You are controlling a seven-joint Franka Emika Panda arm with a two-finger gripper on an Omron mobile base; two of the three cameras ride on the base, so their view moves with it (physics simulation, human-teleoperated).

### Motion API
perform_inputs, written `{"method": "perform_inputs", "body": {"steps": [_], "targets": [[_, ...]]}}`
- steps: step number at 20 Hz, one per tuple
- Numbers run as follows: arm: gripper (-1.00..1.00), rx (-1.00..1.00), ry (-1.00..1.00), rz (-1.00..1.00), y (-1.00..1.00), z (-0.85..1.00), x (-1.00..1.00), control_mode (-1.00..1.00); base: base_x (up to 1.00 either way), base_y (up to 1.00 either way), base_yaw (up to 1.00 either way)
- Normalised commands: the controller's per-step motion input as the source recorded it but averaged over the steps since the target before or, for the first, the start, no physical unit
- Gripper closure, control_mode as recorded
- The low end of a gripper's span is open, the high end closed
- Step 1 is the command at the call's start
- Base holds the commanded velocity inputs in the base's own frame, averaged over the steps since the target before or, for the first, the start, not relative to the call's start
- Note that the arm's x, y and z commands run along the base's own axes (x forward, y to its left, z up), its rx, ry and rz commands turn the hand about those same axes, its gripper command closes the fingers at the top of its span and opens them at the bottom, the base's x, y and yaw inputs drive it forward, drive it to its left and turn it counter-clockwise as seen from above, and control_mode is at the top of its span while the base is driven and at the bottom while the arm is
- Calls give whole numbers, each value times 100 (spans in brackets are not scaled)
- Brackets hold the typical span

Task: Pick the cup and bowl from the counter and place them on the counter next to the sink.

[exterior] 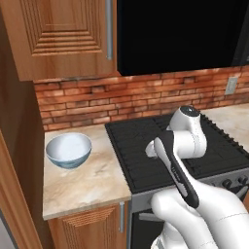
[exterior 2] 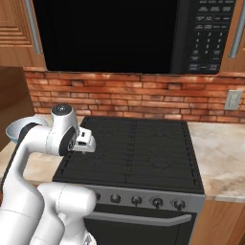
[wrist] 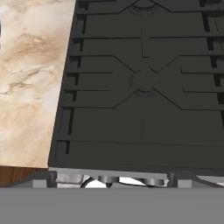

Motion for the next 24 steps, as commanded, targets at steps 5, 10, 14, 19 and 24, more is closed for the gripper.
{"method": "perform_inputs", "body": {"steps": [5, 10, 14, 19, 24], "targets": [[-100, 0, 0, 0, 0, 0, 0, 100, 0, 0, 0], [-100, 0, 0, 0, 0, 0, 0, 100, 0, 0, 0], [-100, 0, 0, 0, 0, 0, 0, 100, 0, 0, 0], [-100, 0, 0, 0, 0, 0, 0, -100, 0, 0, 0], [-100, 0, 0, 0, 6, -2, 0, -100, 0, 0, 0]]}}
